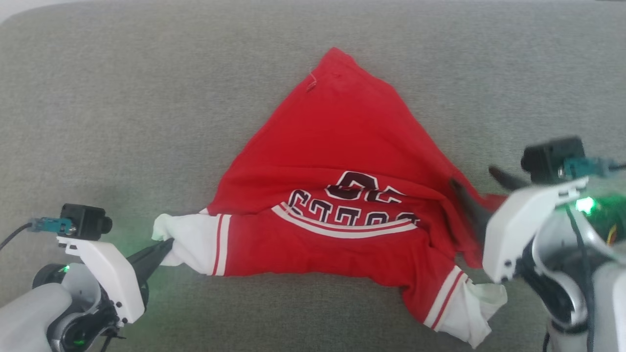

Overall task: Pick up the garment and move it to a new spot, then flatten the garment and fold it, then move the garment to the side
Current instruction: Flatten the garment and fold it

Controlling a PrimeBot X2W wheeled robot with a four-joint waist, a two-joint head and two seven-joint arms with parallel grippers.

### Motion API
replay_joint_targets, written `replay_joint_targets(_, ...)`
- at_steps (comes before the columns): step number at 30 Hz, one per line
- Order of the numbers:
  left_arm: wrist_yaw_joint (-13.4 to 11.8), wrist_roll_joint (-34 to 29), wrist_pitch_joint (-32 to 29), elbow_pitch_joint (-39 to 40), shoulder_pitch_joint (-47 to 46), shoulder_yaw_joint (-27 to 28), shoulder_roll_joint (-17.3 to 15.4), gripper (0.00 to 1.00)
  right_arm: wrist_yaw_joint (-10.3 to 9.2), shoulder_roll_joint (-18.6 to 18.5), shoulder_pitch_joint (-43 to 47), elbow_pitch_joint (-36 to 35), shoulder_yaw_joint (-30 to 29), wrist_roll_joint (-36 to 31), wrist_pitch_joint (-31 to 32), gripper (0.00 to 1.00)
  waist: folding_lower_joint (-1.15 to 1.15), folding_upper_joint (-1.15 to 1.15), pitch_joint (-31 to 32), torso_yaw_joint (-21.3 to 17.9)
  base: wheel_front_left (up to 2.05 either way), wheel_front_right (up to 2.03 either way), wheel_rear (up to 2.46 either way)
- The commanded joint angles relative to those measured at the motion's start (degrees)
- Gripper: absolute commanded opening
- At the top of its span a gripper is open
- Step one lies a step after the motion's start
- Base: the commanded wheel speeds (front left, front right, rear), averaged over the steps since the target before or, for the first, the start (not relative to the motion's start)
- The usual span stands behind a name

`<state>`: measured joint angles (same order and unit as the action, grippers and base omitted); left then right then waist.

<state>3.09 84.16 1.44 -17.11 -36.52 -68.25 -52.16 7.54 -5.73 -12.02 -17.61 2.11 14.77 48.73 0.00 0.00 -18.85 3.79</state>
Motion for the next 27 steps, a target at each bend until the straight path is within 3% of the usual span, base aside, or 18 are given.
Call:
replay_joint_targets(1, 0.14, -0.76, -0.48, 0.0, 0.51, -0.65, 0.84, 0.0, -0.11, -0.55, -2.12, 0.84, 0.65, -0.49, -1.01, 1.0, 0.0, 0.0, -0.18, 0.88, 0.0, 0.0, 0.0)
replay_joint_targets(14, 1.75, -2.65, -0.92, -1.42, -2.97, -0.92, 5.34, 0.0, -0.08, -5.11, -24.76, 23.69, 4.68, 0.43, -8.37, 1.0, 0.0, 0.0, -3.04, 9.14, 0.0, 0.0, 0.0)
replay_joint_targets(20, 3.28, -3.92, -0.68, -3.64, -5.33, -1.12, 9.68, 0.0, -0.08, -7.33, -37.86, 41.87, 8.16, 0.14, -9.06, 1.0, 0.0, 0.0, -5.35, 14.43, 0.0, 0.0, 0.0)
replay_joint_targets(27, 4.05, -4.16, -0.43, -5.92, -6.8, -1.41, 12.43, 0.0, -0.08, -8.44, -48.49, 59.01, 12.53, 0.37, -5.94, 1.0, 0.0, 0.0, -7.67, 17.65, 0.0, 0.0, 0.0)
